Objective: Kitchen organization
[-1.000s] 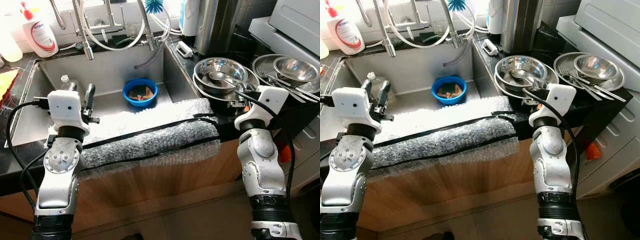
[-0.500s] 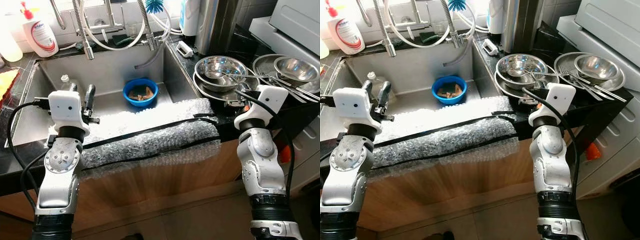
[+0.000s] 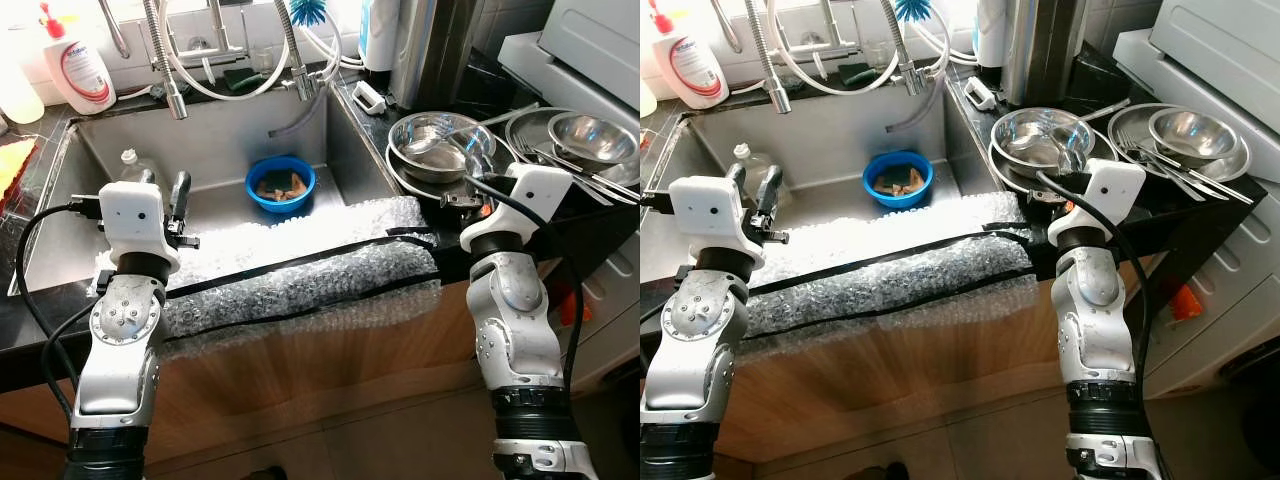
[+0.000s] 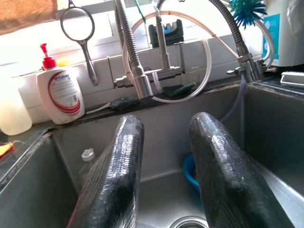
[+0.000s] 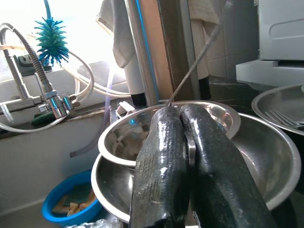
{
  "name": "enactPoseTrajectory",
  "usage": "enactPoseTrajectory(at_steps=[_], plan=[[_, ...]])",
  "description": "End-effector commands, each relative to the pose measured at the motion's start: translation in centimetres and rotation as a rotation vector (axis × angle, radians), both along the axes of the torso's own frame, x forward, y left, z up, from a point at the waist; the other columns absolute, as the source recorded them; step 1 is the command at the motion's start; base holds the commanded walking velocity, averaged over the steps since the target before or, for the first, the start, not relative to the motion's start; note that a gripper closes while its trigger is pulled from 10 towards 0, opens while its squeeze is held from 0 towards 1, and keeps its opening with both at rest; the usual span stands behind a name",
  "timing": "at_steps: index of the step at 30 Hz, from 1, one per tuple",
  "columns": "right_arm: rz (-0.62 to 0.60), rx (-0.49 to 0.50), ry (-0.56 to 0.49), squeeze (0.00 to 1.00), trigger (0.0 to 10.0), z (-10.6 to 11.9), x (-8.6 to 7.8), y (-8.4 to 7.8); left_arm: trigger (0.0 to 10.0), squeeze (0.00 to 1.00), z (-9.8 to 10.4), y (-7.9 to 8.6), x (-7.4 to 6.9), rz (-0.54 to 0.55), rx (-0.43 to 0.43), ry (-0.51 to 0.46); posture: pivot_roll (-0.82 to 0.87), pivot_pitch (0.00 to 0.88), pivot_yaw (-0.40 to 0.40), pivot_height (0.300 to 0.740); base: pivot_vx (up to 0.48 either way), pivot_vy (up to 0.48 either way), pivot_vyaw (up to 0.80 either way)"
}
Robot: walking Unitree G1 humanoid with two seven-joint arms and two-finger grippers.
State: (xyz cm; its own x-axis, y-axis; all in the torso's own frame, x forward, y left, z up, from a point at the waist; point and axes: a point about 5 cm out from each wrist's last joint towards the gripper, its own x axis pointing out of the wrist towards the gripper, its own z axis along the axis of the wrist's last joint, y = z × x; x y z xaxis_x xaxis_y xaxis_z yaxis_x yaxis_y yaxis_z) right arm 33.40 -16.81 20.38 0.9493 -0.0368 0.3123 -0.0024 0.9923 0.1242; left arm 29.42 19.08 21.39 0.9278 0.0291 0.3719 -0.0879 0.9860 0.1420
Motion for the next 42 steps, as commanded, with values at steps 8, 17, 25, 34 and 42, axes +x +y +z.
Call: enactPoseTrajectory(at_steps=[8,17,25,34,42], plan=[[-0.009,0.016,-0.043,0.00,0.0,1.1,0.0,-0.1,10.0,0.00,0.8,-0.2,0.0,-0.001,0.002,-0.024,-0.04,0.106,0.057,0.740,0.000,0.000,0.00],[-0.075,0.008,-0.093,0.00,0.0,1.8,-0.3,-0.7,10.0,0.00,0.6,-0.2,0.1,-0.006,-0.005,-0.021,-0.04,0.107,0.058,0.740,0.000,0.000,0.00],[-0.100,-0.034,-0.183,0.00,0.0,3.5,-0.8,-0.5,10.0,0.00,0.7,-0.3,0.2,-0.003,-0.004,-0.023,-0.04,0.108,0.059,0.740,0.000,0.000,0.00],[-0.119,-0.055,-0.201,0.00,0.0,3.9,-1.0,-0.4,10.0,0.00,0.9,-0.6,0.1,-0.009,-0.011,-0.030,-0.04,0.109,0.059,0.740,0.000,0.000,0.00],[-0.170,-0.061,-0.210,0.00,0.0,4.1,-1.5,-0.6,10.0,0.00,0.9,-0.6,0.0,-0.011,-0.015,-0.029,-0.04,0.110,0.059,0.740,0.000,0.000,0.00]])
